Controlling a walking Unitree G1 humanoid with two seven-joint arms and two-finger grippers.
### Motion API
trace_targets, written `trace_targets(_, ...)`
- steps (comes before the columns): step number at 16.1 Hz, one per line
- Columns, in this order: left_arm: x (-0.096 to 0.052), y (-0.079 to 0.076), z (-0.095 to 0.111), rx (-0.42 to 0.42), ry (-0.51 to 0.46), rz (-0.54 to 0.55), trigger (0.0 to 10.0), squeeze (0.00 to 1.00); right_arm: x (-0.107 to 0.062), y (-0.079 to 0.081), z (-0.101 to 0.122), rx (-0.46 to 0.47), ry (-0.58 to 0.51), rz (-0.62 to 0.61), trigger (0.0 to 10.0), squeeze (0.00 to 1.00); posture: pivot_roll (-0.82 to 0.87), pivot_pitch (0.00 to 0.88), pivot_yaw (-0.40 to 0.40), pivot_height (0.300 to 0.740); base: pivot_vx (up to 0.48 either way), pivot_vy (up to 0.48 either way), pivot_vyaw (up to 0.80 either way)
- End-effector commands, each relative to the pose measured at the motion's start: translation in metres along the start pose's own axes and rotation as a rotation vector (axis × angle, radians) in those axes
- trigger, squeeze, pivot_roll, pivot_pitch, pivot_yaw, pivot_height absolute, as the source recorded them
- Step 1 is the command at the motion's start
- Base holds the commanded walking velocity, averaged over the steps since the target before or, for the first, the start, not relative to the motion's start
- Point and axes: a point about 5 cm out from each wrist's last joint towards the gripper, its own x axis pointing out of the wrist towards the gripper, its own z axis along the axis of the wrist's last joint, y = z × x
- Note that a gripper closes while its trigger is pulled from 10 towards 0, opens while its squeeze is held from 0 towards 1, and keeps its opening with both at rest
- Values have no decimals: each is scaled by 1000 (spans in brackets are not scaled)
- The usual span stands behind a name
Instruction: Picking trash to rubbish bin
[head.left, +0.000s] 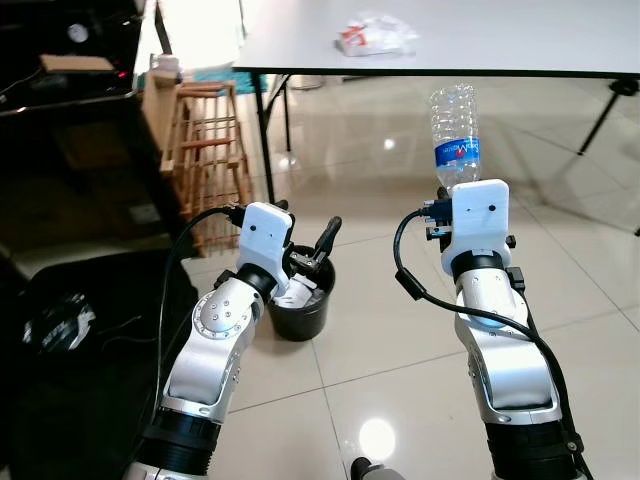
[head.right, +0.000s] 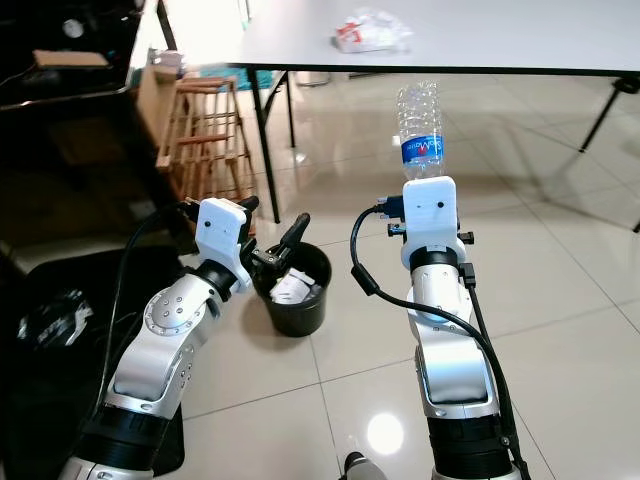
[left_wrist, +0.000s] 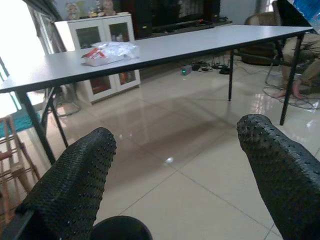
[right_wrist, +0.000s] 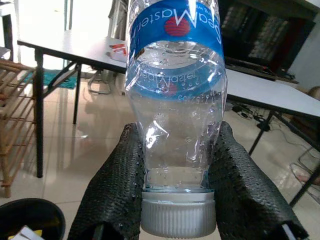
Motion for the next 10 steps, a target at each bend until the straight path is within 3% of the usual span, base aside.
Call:
trace_targets(1, 0, 0, -1, 3, 5, 7, 10000, 0, -2, -3, 1, 4, 1, -10, 10000, 0, -9, 66, 39, 740, 0, 0, -756)
trace_targets(8, -1, 2, -2, 8, 9, 16, 10000, 0, -1, -2, 1, 11, 1, -10, 10000, 0, -5, 65, 41, 740, 0, 0, -756)
trace_targets(10, -2, 2, -5, 10, 19, 17, 10000, 0, -3, 0, 0, 9, -3, -2, 10000, 0, -5, 65, 41, 740, 0, 0, 0)
